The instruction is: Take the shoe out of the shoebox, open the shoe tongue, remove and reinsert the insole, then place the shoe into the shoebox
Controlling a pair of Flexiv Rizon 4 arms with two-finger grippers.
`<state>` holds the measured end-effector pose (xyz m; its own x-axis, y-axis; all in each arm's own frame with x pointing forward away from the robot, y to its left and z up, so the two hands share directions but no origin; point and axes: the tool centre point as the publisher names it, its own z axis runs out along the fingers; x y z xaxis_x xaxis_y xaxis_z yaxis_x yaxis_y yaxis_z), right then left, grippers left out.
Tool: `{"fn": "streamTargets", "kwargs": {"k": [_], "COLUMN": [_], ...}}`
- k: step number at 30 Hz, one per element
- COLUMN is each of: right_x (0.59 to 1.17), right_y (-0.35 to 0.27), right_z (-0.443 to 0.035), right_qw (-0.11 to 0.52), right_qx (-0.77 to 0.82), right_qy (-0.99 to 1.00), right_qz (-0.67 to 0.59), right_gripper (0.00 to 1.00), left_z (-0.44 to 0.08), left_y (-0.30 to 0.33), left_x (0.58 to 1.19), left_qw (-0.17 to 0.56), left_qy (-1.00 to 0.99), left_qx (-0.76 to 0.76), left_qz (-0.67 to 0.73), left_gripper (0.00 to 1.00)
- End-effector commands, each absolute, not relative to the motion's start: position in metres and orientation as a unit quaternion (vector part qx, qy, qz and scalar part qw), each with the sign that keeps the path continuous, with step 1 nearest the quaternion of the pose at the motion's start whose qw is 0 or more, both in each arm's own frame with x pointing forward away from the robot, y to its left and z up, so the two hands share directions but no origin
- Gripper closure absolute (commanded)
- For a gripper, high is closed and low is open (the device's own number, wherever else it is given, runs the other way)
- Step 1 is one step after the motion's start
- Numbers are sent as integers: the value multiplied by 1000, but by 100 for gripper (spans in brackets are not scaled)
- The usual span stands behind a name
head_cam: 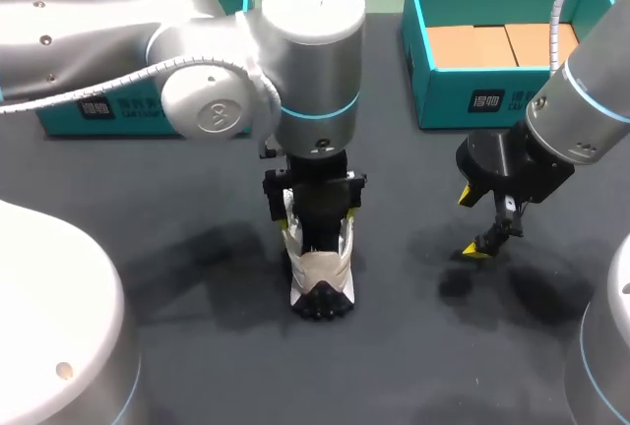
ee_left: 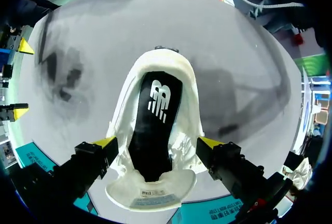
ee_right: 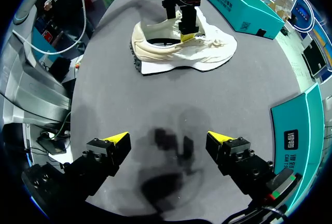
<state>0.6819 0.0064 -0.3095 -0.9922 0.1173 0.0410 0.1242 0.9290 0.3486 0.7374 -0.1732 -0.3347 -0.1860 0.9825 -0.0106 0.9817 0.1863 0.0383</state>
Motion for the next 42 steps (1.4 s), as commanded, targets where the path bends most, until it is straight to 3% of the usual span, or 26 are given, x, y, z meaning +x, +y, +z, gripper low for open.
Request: {"fn": "streamTargets", "kwargs": {"k": [1, 28, 31, 32, 33, 35, 37, 42], "right_x": [681, 681, 681, 681, 681, 681, 681, 681], "right_y": [7, 7, 7, 7, 7, 7, 7, 7], "right_z": [-310, -310, -310, -310, -310, -310, -310, -310], "right_qw": [8, 8, 8, 8, 8, 8, 8, 8], "right_qx": [-62, -62, -62, -62, -62, -62, -62, -62], "right_qy": [-982, -982, -982, -982, -982, -982, -982, -982], "right_qz": [-178, -178, -178, -178, -178, -178, -178, -178], "right_gripper": [0, 0, 0, 0, 0, 0, 0, 0], "left_z": [-336, -298, -297, -298, -298, -300, -301, -303], "left_y": [-172, -175, -177, -178, -179, -180, -180, -177], "left_x": [749, 824, 826, 825, 824, 822, 820, 817], "left_qw": [8, -3, -12, -15, -18, -21, -24, -31], "left_qy": [770, 777, 770, 767, 764, 761, 758, 751], "left_qx": [638, 629, 637, 640, 643, 646, 649, 656], "left_qz": [0, -30, -43, -49, -52, -55, -58, -67], "left_gripper": [0, 0, 31, 53, 62, 66, 78, 84]}}
